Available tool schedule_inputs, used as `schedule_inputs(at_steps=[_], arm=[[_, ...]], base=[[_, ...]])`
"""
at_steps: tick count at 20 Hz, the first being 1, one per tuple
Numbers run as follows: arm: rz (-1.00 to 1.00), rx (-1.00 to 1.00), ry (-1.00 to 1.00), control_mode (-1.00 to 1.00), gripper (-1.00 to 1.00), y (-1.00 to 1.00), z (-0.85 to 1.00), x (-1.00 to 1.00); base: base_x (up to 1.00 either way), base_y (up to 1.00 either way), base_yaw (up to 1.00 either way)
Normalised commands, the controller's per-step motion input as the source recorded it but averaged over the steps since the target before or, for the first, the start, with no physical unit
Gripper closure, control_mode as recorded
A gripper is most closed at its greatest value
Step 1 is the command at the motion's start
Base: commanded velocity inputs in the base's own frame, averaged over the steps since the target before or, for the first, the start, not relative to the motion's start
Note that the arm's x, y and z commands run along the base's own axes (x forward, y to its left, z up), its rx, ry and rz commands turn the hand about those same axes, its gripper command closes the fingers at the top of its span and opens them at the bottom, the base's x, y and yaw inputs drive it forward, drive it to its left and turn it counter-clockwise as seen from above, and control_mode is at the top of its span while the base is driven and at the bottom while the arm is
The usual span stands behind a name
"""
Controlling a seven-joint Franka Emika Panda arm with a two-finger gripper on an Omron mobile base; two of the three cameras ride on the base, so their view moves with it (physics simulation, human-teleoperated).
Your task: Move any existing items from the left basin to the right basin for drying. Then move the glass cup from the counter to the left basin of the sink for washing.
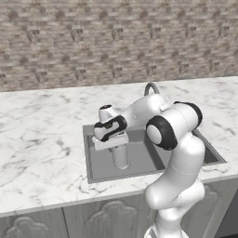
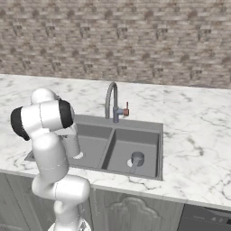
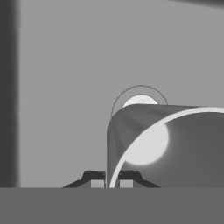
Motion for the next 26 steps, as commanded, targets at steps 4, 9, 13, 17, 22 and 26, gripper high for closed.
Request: schedule_inputs(at_steps=[4, 9, 13, 17, 22, 26], arm=[[0.04, 0.01, 0.00, -1.00, 1.00, 0.01, -0.32, 0.10], [0.03, 0.01, 0.00, -1.00, 1.00, 0.01, -0.30, 0.12], [0.04, 0.03, 0.00, -1.00, 1.00, 0.01, -0.27, 0.08], [0.05, 0.04, 0.01, -1.00, 1.00, 0.01, -0.24, 0.04], [0.03, 0.01, 0.03, -1.00, -1.00, 0.05, -0.19, 0.00], [0.00, 0.02, 0.00, -1.00, -1.00, 0.00, 0.11, -0.15]], base=[[0.00, 0.00, 0.00], [0.00, 0.00, 0.00], [0.00, 0.00, 0.00], [0.00, 0.00, 0.00], [0.00, 0.00, 0.00], [0.00, 0.00, 0.00]])
